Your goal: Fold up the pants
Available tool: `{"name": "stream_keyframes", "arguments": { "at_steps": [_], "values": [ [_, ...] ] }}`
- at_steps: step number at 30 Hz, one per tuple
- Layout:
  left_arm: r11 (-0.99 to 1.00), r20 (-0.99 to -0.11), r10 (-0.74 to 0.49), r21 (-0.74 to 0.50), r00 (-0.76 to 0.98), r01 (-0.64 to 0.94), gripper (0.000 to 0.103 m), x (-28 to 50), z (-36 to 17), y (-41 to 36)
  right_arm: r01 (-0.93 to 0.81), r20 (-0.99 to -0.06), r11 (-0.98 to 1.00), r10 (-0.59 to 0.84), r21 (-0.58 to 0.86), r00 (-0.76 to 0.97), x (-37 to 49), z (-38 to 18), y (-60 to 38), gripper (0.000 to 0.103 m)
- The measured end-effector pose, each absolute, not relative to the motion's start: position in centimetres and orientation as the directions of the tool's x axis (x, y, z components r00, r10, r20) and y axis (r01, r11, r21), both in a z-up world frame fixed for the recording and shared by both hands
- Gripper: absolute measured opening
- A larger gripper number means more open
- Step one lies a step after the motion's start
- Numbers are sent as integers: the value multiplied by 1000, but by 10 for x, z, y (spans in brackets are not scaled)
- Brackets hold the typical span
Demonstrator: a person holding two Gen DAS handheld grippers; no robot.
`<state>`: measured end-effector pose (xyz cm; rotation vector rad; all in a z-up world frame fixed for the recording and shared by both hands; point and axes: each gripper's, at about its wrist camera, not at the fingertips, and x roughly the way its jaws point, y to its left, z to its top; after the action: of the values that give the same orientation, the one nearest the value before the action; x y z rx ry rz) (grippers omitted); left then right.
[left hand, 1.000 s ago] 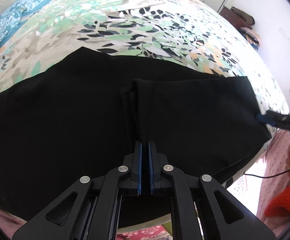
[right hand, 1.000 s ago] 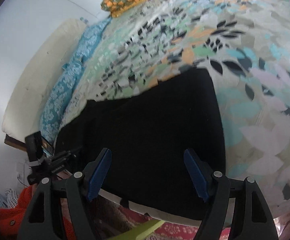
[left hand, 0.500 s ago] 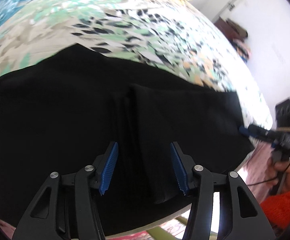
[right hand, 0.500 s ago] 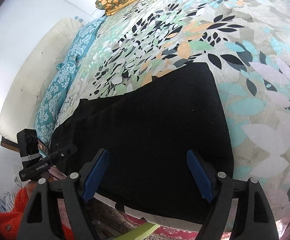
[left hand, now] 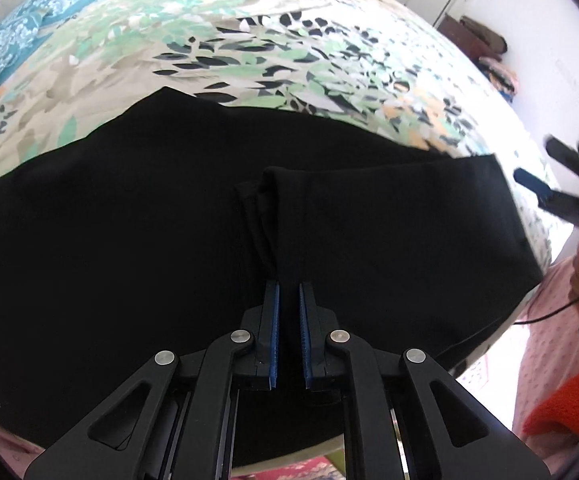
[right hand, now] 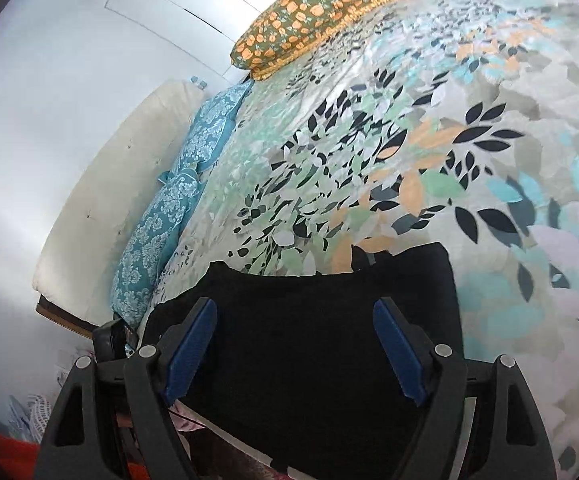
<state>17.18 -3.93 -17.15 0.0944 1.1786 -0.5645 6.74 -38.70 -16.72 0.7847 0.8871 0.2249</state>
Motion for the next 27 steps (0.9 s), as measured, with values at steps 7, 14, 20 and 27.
{"name": "stream_keyframes", "arguments": {
  "at_steps": [7,14,20,27],
  "values": [
    [854,-889,-372,-216,267,473,10,171,-173,-39,285,-569,525,529,802,629,67,-196,-411,77],
    [857,-890,-377,-232,254,461,10,173,-173,-38,348,-564,444,660,826,497,10,-183,-400,84],
    [859,-891,-374,-228,257,459,11,174,-175,-41,409,-508,313,647,857,569,-17,-210,-412,83],
    [891,-844,-397,-258,361,374,71,177,-148,-17,275,-618,636,411,721,670,-16,-143,-408,84]
  ]
}}
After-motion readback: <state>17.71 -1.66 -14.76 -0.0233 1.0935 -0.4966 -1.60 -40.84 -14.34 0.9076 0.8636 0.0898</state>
